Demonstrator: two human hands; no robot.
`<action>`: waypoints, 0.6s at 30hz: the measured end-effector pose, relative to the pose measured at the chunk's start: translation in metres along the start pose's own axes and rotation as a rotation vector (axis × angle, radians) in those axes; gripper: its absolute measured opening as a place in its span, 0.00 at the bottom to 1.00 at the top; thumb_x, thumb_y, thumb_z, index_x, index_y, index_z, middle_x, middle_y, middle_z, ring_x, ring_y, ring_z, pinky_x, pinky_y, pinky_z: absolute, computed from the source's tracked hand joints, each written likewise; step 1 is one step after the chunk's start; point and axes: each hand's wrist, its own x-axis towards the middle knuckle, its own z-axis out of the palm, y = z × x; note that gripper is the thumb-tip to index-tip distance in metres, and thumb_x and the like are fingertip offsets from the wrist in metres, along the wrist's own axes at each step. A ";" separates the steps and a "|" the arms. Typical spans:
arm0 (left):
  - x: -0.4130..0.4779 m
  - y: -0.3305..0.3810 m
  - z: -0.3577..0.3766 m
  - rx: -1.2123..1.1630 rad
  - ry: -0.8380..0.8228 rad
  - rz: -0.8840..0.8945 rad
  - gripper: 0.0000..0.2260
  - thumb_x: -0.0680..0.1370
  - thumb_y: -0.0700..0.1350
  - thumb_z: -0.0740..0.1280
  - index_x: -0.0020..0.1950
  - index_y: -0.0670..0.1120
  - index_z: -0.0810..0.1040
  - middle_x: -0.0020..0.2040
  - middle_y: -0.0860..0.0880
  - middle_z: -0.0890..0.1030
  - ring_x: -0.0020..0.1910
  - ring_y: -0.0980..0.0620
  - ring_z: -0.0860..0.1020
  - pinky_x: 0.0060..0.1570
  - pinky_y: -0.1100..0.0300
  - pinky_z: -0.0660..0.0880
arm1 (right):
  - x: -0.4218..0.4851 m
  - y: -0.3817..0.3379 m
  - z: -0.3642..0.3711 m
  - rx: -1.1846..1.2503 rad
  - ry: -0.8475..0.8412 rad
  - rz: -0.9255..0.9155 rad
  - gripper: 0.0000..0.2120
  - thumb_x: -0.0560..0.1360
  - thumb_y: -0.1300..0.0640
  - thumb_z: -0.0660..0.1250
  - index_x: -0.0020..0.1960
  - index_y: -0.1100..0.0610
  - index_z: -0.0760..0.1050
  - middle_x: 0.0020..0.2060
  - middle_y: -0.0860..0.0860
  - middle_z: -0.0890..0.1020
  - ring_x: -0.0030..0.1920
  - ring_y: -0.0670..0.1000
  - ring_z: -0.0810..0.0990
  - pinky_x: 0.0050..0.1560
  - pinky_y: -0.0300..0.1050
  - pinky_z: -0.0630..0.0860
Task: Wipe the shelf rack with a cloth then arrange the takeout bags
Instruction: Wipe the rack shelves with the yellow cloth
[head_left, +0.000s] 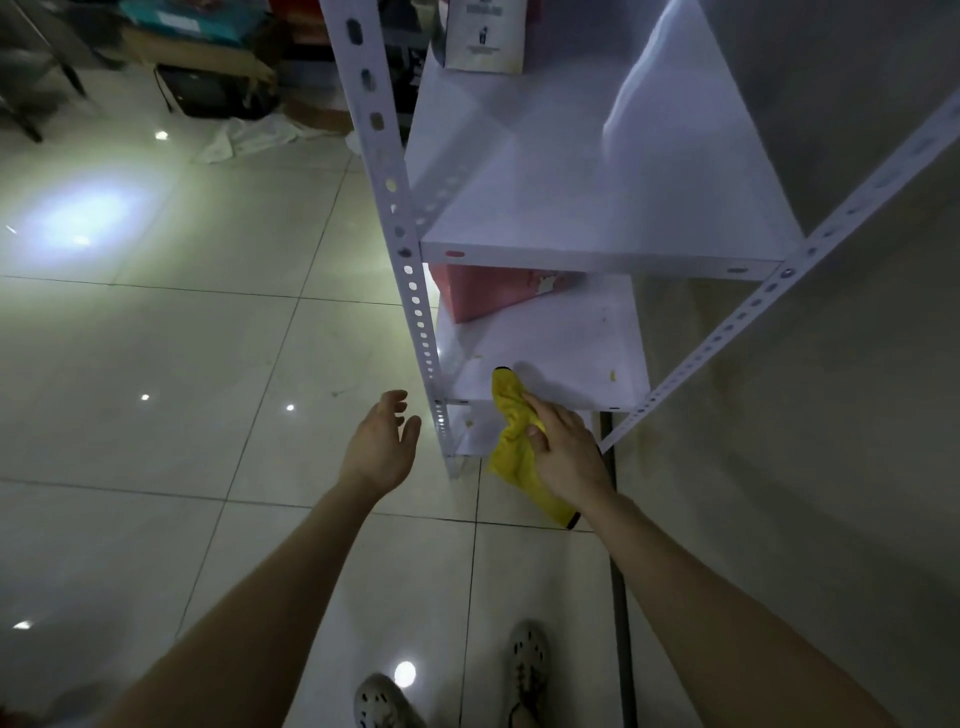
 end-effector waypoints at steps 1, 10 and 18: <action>0.004 -0.004 0.002 -0.006 -0.006 0.004 0.22 0.87 0.48 0.66 0.80 0.44 0.70 0.74 0.44 0.80 0.68 0.43 0.81 0.68 0.46 0.78 | 0.005 0.000 0.002 -0.015 0.007 -0.001 0.25 0.88 0.53 0.58 0.84 0.45 0.63 0.75 0.50 0.73 0.74 0.56 0.70 0.69 0.51 0.69; 0.044 -0.044 0.046 -0.010 -0.008 0.044 0.23 0.87 0.47 0.66 0.81 0.45 0.68 0.74 0.43 0.79 0.70 0.43 0.79 0.67 0.47 0.78 | 0.093 0.000 0.015 -0.227 0.054 -0.120 0.25 0.85 0.57 0.61 0.81 0.49 0.68 0.72 0.53 0.77 0.71 0.60 0.74 0.70 0.58 0.69; 0.095 -0.106 0.140 -0.056 0.068 0.056 0.34 0.82 0.52 0.75 0.83 0.48 0.63 0.77 0.45 0.76 0.74 0.43 0.76 0.66 0.47 0.76 | 0.168 0.064 0.065 -0.250 0.008 -0.159 0.27 0.83 0.56 0.60 0.82 0.50 0.66 0.81 0.54 0.67 0.80 0.59 0.65 0.78 0.62 0.60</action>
